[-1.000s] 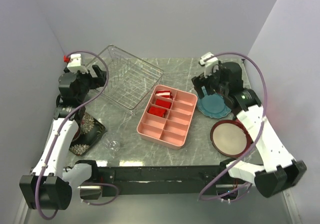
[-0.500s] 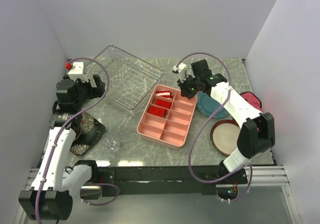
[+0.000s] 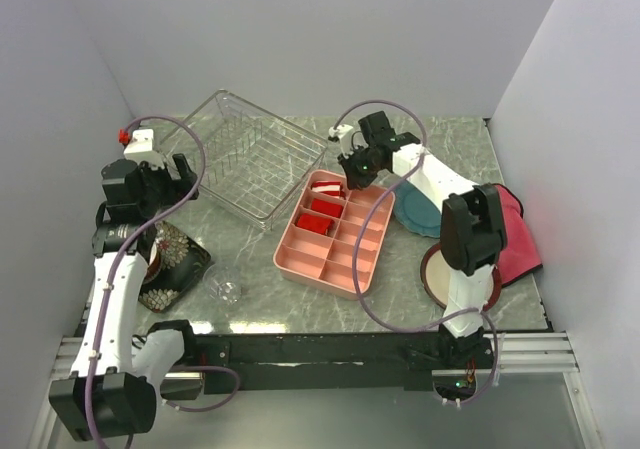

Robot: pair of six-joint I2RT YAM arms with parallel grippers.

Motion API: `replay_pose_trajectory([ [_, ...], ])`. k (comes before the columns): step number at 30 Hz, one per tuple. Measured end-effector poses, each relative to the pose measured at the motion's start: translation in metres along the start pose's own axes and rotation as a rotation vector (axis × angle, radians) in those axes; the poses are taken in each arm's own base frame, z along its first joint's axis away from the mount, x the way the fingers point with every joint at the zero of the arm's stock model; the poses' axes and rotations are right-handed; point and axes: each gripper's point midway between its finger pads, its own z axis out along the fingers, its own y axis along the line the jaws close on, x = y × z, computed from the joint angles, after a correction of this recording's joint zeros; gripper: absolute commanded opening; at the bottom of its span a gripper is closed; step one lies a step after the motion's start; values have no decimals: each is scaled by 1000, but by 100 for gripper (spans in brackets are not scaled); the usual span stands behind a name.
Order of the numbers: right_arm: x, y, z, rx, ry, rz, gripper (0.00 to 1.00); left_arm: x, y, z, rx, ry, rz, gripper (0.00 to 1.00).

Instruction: Load the mixed dishes into the dish rack

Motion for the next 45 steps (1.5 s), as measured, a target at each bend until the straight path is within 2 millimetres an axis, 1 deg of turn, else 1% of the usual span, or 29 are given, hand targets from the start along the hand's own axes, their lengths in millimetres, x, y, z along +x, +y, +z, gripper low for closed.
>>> replay_pose_trajectory([
  [3, -3, -13, 11, 23, 5, 30, 0, 6, 4, 5, -6, 23, -10, 97],
  [8, 2, -41, 16, 64, 11, 126, 0, 15, 8, 14, -12, 65, -21, 97],
  [11, -1, -69, 16, 111, 1, 169, 0, 20, 10, 20, -15, 90, -24, 96],
  [15, -9, -113, 20, 189, -32, 223, 0, 20, 11, 27, -16, 105, -27, 97],
  [17, -9, -133, 21, 234, -39, 244, 0, 19, 11, 29, -15, 108, -27, 96],
  [21, -9, -167, 28, 332, -52, 262, 0, 14, 12, 34, -16, 109, -27, 97],
  [24, -9, -187, 31, 391, -58, 279, 0, 13, 12, 38, -17, 115, -28, 96],
  [26, -7, -203, 29, 441, -65, 290, 0, 13, 13, 42, -17, 118, -28, 97],
  [29, -4, -230, 19, 524, -79, 315, 0, 16, 13, 45, -14, 132, -31, 97],
  [32, 6, -256, 5, 601, -92, 361, 0, 16, 13, 52, -12, 136, -33, 98],
  [35, 22, -282, -13, 671, -97, 418, 0, 13, 14, 59, -12, 137, -33, 97],
  [38, 43, -306, -31, 744, -87, 465, 0, 12, 13, 65, -8, 136, -30, 98],
  [42, 68, -332, -53, 832, -72, 510, 0, 11, 5, 71, 13, 132, -20, 97],
  [45, 81, -346, -67, 891, -67, 533, 0, 10, -2, 72, 32, 127, -12, 97],
])
